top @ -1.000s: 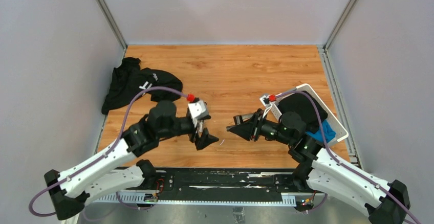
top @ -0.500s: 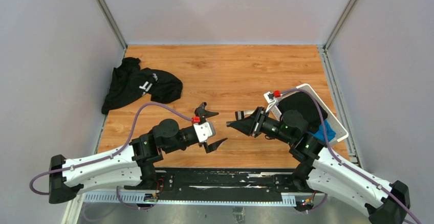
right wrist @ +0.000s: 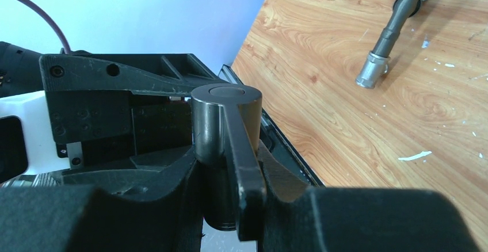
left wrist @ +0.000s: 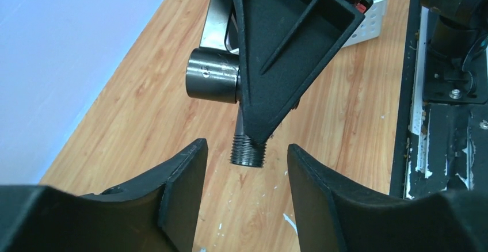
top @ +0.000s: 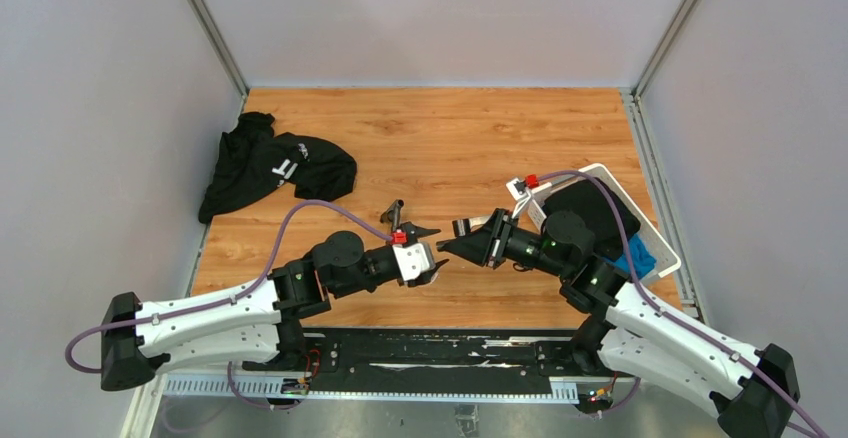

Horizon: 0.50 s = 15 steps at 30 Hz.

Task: Install the water faucets
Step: Pick up the water faucet from the center of the board.

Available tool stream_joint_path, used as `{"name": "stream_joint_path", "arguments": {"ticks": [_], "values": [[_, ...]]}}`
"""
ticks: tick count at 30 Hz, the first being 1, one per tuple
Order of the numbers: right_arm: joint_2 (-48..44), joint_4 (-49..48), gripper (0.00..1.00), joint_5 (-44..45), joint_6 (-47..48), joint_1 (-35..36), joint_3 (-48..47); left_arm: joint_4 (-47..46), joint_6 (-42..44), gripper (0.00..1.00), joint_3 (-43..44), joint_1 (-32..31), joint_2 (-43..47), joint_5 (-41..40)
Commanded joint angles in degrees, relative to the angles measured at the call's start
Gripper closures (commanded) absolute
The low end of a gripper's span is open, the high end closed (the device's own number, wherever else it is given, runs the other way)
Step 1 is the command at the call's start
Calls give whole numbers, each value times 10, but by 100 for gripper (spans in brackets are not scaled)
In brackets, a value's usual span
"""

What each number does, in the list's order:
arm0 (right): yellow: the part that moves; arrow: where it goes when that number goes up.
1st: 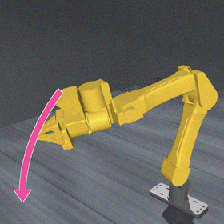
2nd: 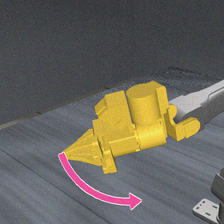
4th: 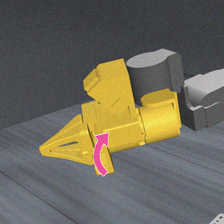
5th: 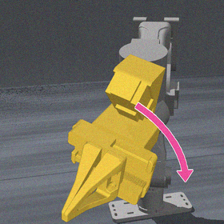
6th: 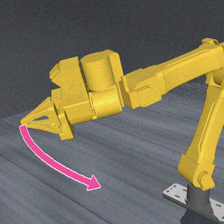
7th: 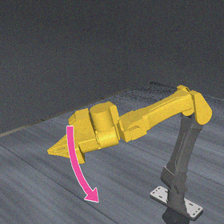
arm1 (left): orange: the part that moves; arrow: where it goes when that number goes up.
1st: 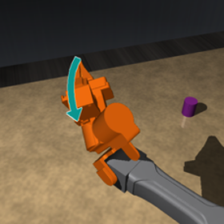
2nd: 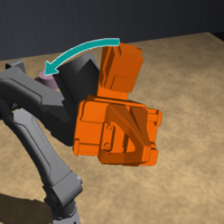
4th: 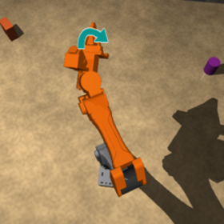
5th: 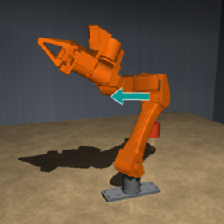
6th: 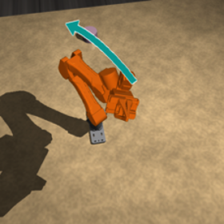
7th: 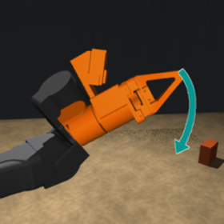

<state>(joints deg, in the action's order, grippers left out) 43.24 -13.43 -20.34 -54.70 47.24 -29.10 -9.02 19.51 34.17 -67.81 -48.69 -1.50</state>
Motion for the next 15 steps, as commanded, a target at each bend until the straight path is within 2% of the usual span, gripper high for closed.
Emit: {"name": "stream_joint_path", "arguments": {"ticks": [1, 4, 7, 9, 11, 15], "values": [[-9, -39, 100, -14, -5, 5, -29, -38, -1, 45, 4, -5, 6, -3], [-15, -36, 100, -10, -2, 6, -29, -41, 0, 52, 1, -5, 9, -2], [-17, -34, 100, -10, 1, 6, -31, -41, 0, 53, 1, -5, 4, 3], [-17, -32, 100, -11, 2, 6, -32, -41, 0, 58, 2, -5, 1, 10], [-18, -31, 100, -11, 1, 6, -33, -40, -2, 64, 3, -5, -6, 11], [-23, -20, 100, -6, 6, 6, -38, -40, -5, 85, 2, -5, -10, 33]]}}
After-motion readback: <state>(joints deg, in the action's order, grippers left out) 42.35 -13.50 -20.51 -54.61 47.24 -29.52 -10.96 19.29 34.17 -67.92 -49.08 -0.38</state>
